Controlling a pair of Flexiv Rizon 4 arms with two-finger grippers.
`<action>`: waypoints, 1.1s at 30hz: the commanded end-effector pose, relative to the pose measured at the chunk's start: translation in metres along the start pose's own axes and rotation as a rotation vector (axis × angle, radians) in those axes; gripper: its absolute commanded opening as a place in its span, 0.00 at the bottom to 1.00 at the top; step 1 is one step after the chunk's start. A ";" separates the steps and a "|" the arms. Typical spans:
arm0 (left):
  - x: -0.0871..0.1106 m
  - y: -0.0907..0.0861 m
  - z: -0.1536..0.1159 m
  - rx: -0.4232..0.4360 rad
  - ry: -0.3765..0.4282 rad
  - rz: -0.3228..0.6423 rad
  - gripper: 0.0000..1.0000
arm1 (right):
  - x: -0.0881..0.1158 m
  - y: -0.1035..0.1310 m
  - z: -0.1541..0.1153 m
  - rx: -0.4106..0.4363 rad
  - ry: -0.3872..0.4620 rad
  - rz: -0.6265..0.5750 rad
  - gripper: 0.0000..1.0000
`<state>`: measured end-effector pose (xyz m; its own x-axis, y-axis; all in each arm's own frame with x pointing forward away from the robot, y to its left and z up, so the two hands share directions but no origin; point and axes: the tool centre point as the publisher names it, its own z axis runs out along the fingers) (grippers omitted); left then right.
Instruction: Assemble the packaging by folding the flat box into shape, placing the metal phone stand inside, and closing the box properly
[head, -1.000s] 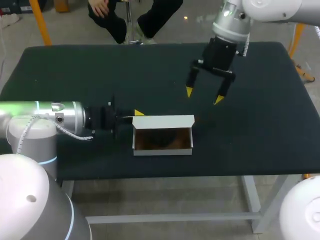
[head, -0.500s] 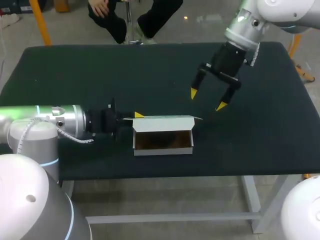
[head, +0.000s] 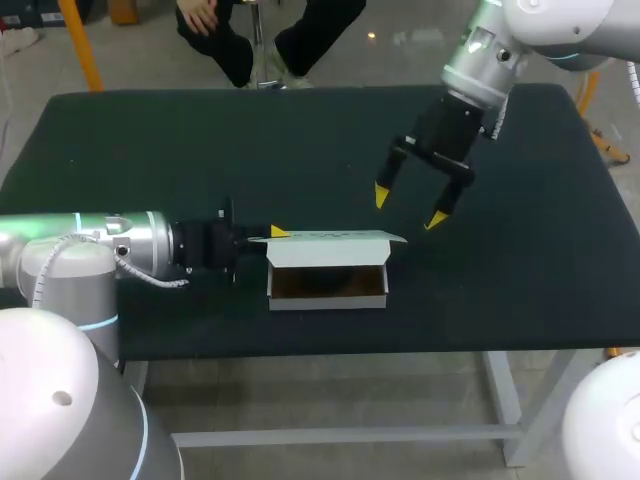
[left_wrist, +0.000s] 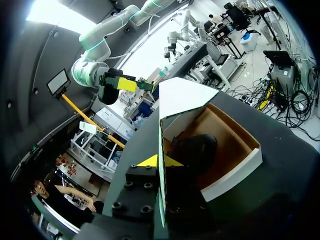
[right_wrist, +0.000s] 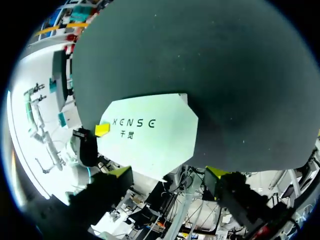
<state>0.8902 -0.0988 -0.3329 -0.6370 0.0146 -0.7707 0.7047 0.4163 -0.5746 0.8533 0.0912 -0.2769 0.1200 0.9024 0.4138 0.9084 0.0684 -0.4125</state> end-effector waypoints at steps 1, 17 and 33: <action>0.004 0.004 0.001 0.009 -0.008 0.008 0.00 | 0.003 0.011 0.006 0.065 -0.018 -0.007 1.00; 0.011 0.006 0.000 0.019 -0.029 0.060 0.00 | 0.003 0.013 0.026 0.104 -0.054 -0.092 0.50; 0.016 0.009 0.001 0.014 -0.028 0.083 0.00 | -0.001 0.014 0.043 0.077 -0.089 -0.096 0.49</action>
<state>0.8855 -0.0964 -0.3462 -0.5680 0.0244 -0.8226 0.7586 0.4033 -0.5118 0.8523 0.1053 -0.3158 -0.0008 0.9198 0.3924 0.8747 0.1908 -0.4454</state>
